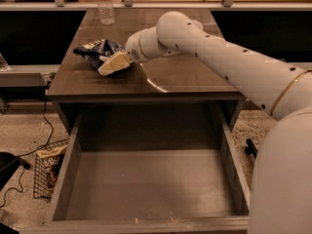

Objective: Pick blue chip bag

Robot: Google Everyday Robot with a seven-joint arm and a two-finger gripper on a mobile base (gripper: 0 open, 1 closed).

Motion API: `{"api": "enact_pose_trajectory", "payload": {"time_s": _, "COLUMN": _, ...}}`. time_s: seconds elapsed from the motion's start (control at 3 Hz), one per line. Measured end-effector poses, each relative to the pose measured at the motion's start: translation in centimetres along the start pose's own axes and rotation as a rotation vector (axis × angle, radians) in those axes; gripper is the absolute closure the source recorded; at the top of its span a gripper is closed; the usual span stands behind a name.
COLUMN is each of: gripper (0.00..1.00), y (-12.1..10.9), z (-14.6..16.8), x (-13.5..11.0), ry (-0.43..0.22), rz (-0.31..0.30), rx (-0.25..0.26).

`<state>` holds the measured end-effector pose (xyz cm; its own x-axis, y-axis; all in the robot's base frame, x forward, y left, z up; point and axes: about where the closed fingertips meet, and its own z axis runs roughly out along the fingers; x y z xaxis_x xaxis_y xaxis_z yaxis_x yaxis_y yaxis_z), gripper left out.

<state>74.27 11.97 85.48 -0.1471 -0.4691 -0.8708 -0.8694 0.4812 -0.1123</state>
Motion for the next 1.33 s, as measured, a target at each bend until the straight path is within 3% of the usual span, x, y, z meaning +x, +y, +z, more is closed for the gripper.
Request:
{"api": "enact_pose_trajectory", "payload": {"time_s": 0.33, "gripper": 0.14, "y": 0.32, "z": 0.83, "x": 0.15, "ry": -0.021, "rz": 0.013, "rx": -0.013}}
{"api": "enact_pose_trajectory", "payload": {"time_s": 1.33, "gripper": 0.85, "y": 0.87, "z": 1.44, "x": 0.18, "ry": -0.019, "rz": 0.012, "rx": -0.025}}
